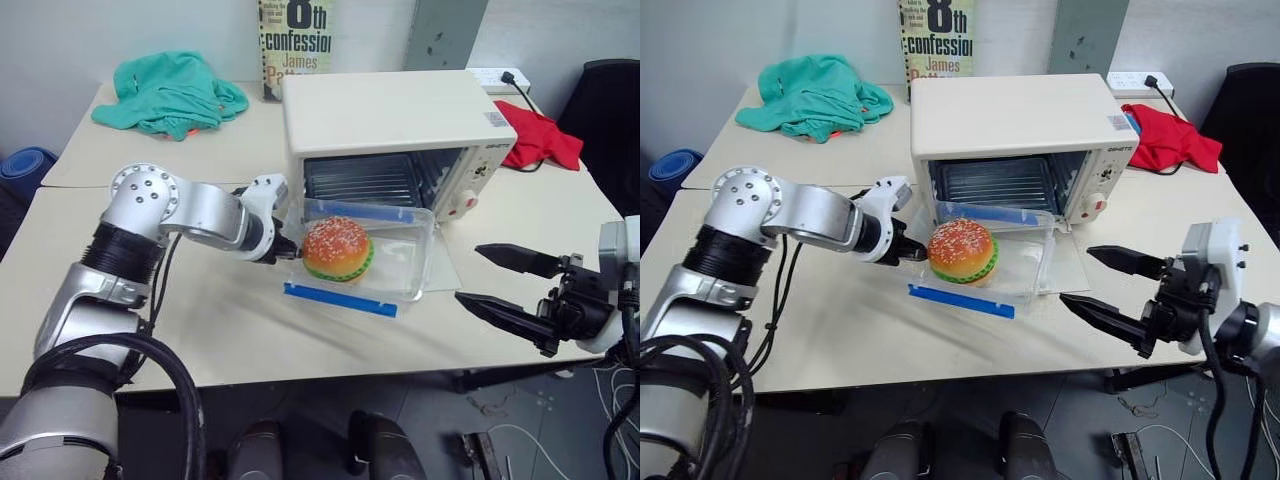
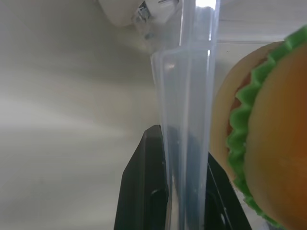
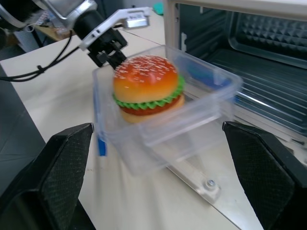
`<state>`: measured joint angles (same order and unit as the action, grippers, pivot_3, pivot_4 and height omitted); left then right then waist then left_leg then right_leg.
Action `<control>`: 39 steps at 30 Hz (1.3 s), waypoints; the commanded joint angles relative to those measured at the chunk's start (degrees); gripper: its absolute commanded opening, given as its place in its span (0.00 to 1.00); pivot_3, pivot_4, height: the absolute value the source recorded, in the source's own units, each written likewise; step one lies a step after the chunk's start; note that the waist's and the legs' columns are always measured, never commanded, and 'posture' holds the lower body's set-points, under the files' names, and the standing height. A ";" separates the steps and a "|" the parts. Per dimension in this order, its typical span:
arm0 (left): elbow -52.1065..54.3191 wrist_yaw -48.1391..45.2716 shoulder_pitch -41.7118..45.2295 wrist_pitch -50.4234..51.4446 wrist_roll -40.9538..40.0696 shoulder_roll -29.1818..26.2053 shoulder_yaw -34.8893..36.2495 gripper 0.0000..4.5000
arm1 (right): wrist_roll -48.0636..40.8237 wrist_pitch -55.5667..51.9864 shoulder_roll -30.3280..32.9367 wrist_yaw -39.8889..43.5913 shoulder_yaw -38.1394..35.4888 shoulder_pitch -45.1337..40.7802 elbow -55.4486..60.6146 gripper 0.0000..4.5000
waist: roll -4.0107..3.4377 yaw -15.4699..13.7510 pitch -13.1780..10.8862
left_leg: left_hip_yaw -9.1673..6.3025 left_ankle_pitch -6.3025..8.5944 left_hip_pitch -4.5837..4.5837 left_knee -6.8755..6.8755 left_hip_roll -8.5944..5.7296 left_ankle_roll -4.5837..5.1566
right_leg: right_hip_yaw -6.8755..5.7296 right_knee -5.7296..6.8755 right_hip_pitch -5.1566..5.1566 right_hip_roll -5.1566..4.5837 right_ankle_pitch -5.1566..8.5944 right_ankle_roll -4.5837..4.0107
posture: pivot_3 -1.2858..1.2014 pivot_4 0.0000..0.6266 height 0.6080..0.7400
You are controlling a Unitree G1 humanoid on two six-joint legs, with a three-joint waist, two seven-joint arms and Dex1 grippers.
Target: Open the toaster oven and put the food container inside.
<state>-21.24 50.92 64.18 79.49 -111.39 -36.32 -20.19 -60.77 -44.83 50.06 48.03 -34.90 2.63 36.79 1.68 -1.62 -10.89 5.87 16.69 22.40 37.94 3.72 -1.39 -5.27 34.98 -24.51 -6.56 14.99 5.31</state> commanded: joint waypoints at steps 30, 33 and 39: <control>27.78 -84.43 -21.11 -12.03 32.69 -12.79 25.15 0.16 | -0.91 3.23 -3.48 -6.37 4.47 5.04 1.43 0.51 | -0.02 0.09 0.01 | 0.25 0.02 -0.04 0.06 -0.03 0.00 | 0.12 -0.15 0.03 0.01 -0.05 0.09 | 0.52 0.24 1.00; 30.31 -97.76 -24.68 -19.71 44.35 -16.05 19.40 0.00 | 0.48 3.63 -4.72 -8.14 6.77 4.80 1.36 0.26 | -0.03 -0.03 0.01 | 0.29 0.09 -0.04 0.06 -0.02 0.11 | 0.13 -0.22 0.03 0.00 -0.06 0.09 | 0.52 0.24 1.00; 32.36 -112.83 -25.51 -37.02 67.60 -14.92 5.64 0.00 | 7.20 5.16 -7.03 -10.90 13.45 3.83 0.03 0.01 | -0.04 -0.09 0.02 | 0.27 0.24 0.10 0.07 0.01 0.39 | 0.12 -0.48 0.02 -0.01 -0.10 0.03 | 0.52 0.24 1.00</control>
<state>10.12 -58.99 37.88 47.75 -49.95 -51.90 -11.72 -55.73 -41.20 43.61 37.90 -22.64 6.95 36.43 1.64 -1.71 -10.87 6.15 16.95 22.49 38.01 3.73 -0.97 -5.15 34.48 -24.49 -6.57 14.89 5.35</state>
